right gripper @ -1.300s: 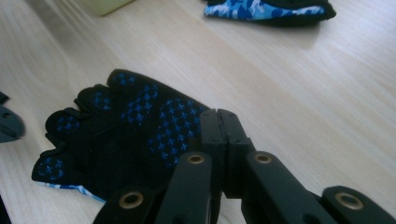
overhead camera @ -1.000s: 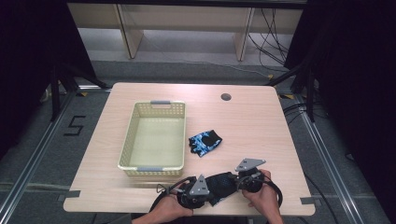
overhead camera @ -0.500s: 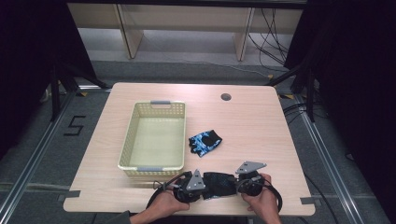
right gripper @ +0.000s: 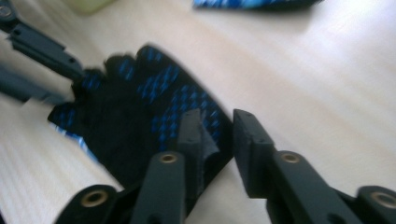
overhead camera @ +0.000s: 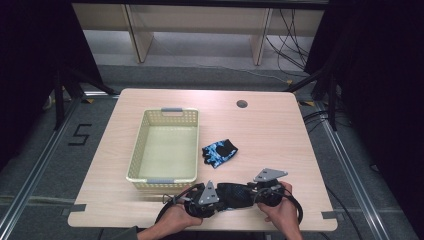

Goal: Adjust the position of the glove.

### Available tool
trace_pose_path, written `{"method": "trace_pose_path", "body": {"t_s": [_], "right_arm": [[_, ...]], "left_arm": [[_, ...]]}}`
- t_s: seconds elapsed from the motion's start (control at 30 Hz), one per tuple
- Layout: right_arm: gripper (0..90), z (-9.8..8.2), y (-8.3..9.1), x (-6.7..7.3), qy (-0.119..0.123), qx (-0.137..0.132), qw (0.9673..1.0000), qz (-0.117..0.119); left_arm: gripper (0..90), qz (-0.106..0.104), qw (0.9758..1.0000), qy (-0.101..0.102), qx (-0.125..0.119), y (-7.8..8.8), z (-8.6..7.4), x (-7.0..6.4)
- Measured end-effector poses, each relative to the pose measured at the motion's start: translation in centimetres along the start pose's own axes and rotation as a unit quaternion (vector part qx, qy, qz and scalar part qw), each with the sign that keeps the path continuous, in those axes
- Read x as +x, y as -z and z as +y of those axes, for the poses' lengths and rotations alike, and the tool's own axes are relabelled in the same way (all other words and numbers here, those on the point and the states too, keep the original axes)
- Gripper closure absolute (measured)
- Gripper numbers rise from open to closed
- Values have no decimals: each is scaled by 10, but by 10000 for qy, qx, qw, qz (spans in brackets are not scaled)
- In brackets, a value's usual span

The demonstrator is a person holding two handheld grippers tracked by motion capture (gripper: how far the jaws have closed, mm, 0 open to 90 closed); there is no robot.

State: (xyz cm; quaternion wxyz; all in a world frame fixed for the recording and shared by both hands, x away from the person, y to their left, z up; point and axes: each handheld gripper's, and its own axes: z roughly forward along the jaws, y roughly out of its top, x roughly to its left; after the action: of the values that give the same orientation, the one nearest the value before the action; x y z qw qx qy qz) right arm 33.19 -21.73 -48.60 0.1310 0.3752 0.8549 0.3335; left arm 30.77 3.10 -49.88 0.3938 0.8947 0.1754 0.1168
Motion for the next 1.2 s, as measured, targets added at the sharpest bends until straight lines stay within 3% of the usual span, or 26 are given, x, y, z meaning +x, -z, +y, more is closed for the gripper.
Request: {"method": "trace_pose_path", "body": {"t_s": [0.03, 0.07, 0.13, 0.2, 0.23, 0.3, 0.33, 0.37, 0.4, 0.43, 0.47, 0.53, 0.57, 0.63, 0.7, 0.77, 0.8, 0.87, 0.9, 0.93, 0.97, 1.0, 1.03, 1.1, 1.13, 1.2], "right_arm": [[669, 3, 3, -3, -34, -153, 9998, -113], [661, 6, 5, -7, -49, -219, 9996, -148], [640, 11, 6, -15, -49, -346, 9992, -195], [627, 18, 6, -22, -204, -438, 9987, -173], [616, 22, 4, -24, -324, -460, 9983, -141], [602, 33, -1, -32, -275, -483, 9984, -107], [599, 38, -3, -34, -269, -471, 9984, -127], [598, 45, -8, -37, -225, -439, 9987, -130], [596, 49, -11, -39, -261, -424, 9987, -115], [594, 56, -15, -41, -263, -432, 9986, -151], [591, 59, -19, -43, -278, -423, 9986, -128], [587, 68, -27, -48, -334, -384, 9987, -50], [586, 72, -32, -51, -381, -379, 9985, -35], [586, 79, -39, -53, -519, -373, 9980, -1], [585, 86, -48, -60, -482, -432, 9979, 81], [595, 94, -56, -64, -647, -353, 9972, 112], [605, 97, -59, -65, -732, -284, 9969, 75], [615, 102, -64, -68, -754, -249, 9968, -13], [615, 105, -69, -71, -828, -238, 9963, 21], [618, 107, -71, -73, -865, -165, 9961, 59], [622, 109, -73, -74, -1030, 29, 9947, 62], [623, 110, -80, -75, -1092, -133, 9939, 14], [626, 112, -81, -77, -1072, 16, 9942, 64], [632, 114, -88, -80, -1096, 30, 9939, 124], [631, 115, -93, -81, -1194, 40, 9927, 182], [629, 116, -99, -83, -1157, 44, 9931, 160]], "left_arm": [[669, 24, 10000, -82, -25, 5, 1, 0], [641, 25, 9999, 48, -92, 9, 0, -2], [585, -31, 9998, 98, -168, 18, -1, -2], [551, -54, 9997, 125, -205, 26, -5, -2], [516, -63, 9993, 262, -259, 29, -7, -4], [445, -103, 9990, 372, -236, 35, -11, -2], [426, -153, 9980, 572, -219, 39, -15, -2], [398, -177, 9981, 563, -178, 41, -17, -1], [372, -193, 9971, 711, -176, 42, -22, -2], [350, -138, 9977, 652, -112, 45, -24, -1], [339, -146, 9968, 778, -123, 48, -29, -1], [323, -135, 9969, 762, -117, 52, -35, 0], [315, -125, 9958, 902, -134, 54, -38, 0], [309, -125, 9955, 938, -90, 58, -43, 1], [309, -85, 9957, 919, -33, 63, -48, 3], [307, -104, 9949, 1004, -74, 67, -52, 3], [305, -67, 9955, 946, -51, 69, -53, 5], [303, -68, 9933, 1140, -159, 70, -56, 4], [300, -32, 9950, 1001, -24, 73, -57, 7], [299, -48, 9937, 1118, -110, 72, -58, 6], [298, -6, 9941, 1080, -80, 73, -59, 7], [297, -57, 9929, 1181, -140, 73, -59, 6], [297, -16, 9954, 953, -26, 75, -60, 9], [295, -36, 9931, 1168, -106, 75, -61, 7], [294, -46, 9931, 1164, -117, 75, -61, 7], [293, -48, 9929, 1179, -146, 76, -61, 7]]}}
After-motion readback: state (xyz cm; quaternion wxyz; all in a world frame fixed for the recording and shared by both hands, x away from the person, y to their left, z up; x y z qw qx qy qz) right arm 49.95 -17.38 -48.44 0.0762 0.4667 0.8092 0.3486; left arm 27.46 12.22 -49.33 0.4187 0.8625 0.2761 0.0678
